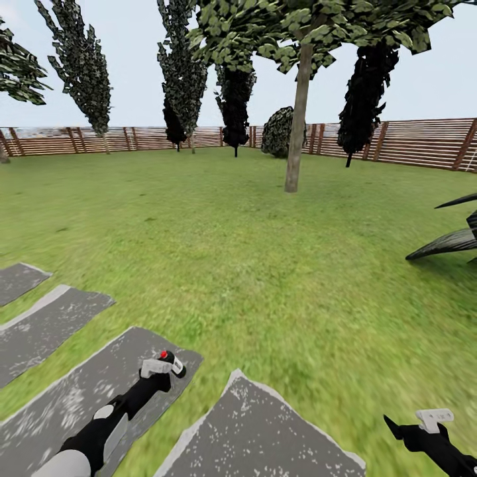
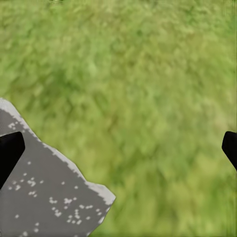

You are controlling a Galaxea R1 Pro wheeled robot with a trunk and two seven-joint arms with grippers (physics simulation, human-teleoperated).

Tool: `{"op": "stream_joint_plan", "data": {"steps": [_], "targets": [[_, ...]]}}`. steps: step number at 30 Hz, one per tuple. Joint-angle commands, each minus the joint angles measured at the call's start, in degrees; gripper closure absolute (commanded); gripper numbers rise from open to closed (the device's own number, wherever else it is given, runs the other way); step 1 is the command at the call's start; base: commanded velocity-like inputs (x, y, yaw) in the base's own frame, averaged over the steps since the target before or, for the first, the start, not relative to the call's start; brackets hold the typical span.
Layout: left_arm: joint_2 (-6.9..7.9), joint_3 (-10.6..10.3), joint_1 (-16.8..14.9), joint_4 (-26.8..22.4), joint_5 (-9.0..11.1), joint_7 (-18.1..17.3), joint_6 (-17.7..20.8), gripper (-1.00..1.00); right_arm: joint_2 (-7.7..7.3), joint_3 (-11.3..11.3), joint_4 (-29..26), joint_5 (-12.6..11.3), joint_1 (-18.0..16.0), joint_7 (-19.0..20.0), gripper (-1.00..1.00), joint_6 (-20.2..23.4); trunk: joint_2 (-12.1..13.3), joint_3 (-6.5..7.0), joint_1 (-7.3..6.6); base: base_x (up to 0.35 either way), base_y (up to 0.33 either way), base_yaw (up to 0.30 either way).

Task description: In the garden, pick up the pesticide atomizer on the floor and spray pesticide onto both trees until each tree trunk is fully covered.

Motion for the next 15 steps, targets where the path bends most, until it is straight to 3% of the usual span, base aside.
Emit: {"op": "stream_joint_plan", "data": {"steps": [1, 3, 6, 15], "targets": [[0.23, 0.54, 0.01, 0.0, -0.16, 0.23, -0.14, 1.0, 0.0, 0.01, 0.0, 0.01, 0.0, -0.01, -1.0, 0.0, 0.42, 0.18, -0.23, 0.0, 0.0, 0.0], [1.51, 2.29, 0.01, 0.0, -0.16, 0.23, -0.27, 1.0, 0.0, 0.01, 0.0, 0.02, 0.0, -0.02, -1.0, 0.0, 1.22, 0.54, -0.67, 0.0, 0.0, 0.0], [2.81, 3.25, 0.01, 0.0, -0.14, 0.23, -0.33, 1.0, 0.0, 0.01, 0.0, 0.02, 0.0, -0.03, -1.0, 0.0, 2.42, 1.08, -1.33, 0.0, 0.0, 0.0], [5.83, 3.58, 0.01, 0.0, -0.14, 0.17, -0.27, 1.0, 0.15, 0.09, 0.05, 0.02, 0.0, -1.75, -1.0, 0.0, 6.03, 2.7, -3.3, 0.0, 0.0, 0.0]]}}
